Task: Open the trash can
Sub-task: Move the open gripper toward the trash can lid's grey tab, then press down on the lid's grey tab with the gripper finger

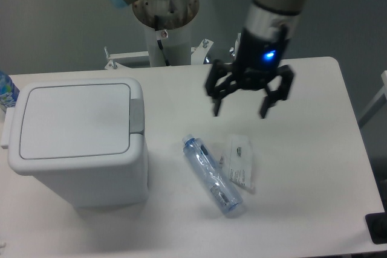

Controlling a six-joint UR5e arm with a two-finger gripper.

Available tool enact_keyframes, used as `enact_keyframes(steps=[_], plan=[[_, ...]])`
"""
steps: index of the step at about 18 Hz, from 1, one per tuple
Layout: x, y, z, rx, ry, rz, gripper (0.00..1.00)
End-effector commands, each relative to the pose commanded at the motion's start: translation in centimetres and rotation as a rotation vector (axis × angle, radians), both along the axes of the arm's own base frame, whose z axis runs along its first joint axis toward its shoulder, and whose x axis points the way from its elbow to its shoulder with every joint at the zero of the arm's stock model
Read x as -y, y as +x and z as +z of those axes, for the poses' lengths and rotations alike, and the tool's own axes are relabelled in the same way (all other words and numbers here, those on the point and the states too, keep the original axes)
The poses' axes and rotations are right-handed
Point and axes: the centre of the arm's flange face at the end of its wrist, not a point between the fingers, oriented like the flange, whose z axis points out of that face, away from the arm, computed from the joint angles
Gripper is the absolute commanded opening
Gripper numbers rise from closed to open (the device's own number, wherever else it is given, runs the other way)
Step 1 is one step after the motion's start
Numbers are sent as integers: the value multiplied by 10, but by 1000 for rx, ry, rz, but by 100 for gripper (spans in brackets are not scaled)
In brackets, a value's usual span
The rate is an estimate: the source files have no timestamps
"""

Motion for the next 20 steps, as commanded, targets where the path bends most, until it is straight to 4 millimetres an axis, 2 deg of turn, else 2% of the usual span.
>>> enact_keyframes(steps=[6,11,20], plan=[[-21,35,-17,41,-24,-26,100],[-25,44,-20,45,-30,-40,100],[-22,53,-30,46,-35,-48,100]])
